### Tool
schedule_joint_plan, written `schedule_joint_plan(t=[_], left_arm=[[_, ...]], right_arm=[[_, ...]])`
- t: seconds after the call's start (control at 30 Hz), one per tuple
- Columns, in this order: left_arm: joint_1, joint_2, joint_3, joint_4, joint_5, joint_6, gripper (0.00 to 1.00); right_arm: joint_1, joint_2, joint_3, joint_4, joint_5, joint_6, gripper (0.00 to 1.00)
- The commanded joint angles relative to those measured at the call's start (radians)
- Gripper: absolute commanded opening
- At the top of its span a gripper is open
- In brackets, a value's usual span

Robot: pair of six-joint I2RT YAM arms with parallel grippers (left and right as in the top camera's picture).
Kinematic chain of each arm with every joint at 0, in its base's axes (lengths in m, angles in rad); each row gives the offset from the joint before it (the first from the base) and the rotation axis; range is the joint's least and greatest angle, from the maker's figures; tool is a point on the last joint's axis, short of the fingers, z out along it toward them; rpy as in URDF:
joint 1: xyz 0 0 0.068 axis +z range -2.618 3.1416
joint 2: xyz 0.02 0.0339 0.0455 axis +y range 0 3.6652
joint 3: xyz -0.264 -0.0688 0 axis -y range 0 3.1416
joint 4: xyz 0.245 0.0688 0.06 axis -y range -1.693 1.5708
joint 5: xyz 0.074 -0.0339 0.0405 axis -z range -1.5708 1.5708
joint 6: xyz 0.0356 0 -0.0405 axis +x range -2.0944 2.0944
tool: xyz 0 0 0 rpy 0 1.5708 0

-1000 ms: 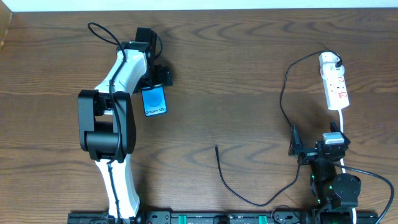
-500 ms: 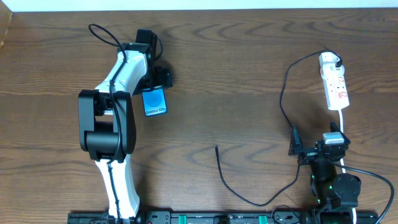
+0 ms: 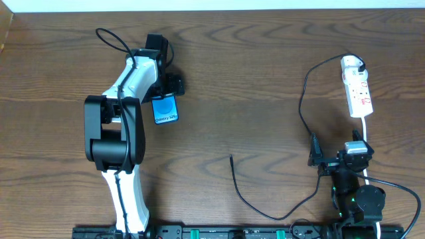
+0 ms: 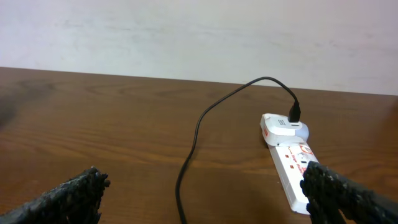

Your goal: Plug charger to phone and switch on socket

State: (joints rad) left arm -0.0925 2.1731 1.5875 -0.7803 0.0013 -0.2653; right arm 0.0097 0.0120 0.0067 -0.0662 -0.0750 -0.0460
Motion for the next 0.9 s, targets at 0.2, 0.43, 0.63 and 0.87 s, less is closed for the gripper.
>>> schedule_joint_plan(t=[0.2,0.43,0.63,0.87], left_arm=[[0.002,-0.002,-0.032,0.005,0.017,-0.01,0.99],[0.002,-0.002,-0.047,0.005,0.017,-0.01,0.99],[0.002,-0.002,-0.047,0.004,0.017,-0.01,0.99],[0.002,-0.002,-0.047,0.001,0.017,-0.01,0.99]], right_arm=[[0.005,-0.007,-0.001,-0.003,-0.006,-0.011,0.99],[0.005,-0.007,-0.001,-0.003,-0.006,-0.011,0.99],[0.005,-0.007,-0.001,-0.003,-0.006,-0.011,0.99],[0.005,-0.007,-0.001,-0.003,-0.006,-0.011,0.99]])
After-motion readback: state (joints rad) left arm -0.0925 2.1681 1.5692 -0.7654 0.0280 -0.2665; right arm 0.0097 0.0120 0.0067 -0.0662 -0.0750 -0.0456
